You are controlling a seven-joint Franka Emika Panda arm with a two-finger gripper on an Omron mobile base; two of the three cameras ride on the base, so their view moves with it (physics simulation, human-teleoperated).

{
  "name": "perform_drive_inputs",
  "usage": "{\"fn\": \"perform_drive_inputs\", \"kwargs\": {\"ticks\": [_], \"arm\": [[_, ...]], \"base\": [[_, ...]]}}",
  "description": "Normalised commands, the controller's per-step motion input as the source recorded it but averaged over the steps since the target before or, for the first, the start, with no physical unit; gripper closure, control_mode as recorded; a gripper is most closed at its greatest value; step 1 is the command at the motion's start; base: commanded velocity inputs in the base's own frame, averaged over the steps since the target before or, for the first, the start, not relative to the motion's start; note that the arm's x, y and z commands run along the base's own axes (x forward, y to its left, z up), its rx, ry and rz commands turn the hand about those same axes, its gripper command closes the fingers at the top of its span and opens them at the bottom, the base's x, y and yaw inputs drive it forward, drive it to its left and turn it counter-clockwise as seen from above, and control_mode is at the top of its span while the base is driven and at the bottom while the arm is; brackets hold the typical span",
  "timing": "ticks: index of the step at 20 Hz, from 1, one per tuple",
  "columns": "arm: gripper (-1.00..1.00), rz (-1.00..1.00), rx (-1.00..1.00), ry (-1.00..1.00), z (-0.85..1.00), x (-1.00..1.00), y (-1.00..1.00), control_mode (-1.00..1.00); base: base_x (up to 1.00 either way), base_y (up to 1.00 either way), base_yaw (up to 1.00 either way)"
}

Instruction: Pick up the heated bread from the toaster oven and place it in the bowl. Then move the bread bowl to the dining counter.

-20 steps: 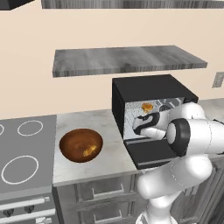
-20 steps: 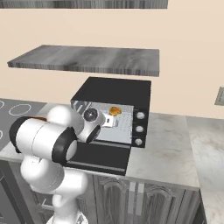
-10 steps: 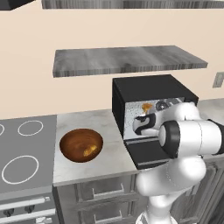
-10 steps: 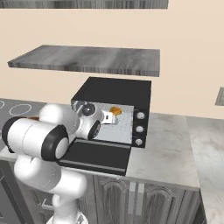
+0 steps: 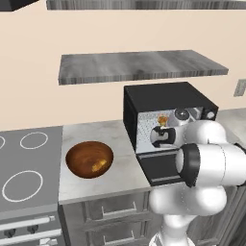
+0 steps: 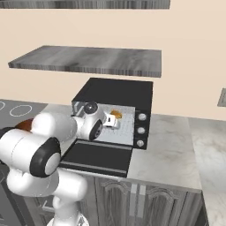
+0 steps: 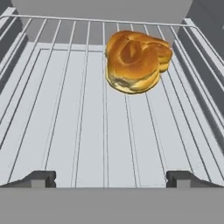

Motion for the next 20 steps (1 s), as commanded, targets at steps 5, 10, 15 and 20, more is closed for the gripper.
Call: {"fn": "perform_drive_inputs", "kwargs": {"ticks": [5,10,15,20], "arm": [[-1.0,0.0,0.0,0.03,-0.46,-0.75,-0.43,-1.0],[-1.0,0.0,0.0,0.04,-0.52,-0.8,-0.45,-1.0],[-1.0,0.0,0.0,0.04,-0.57,-0.83,-0.43,-1.0],[-1.0,0.0,0.0,0.06,-0.61,-0.86,-0.42,-1.0]], "base": [[0.0,0.0,0.0],[0.0,0.0,0.0],[0.0,0.0,0.0],[0.0,0.0,0.0]]}}
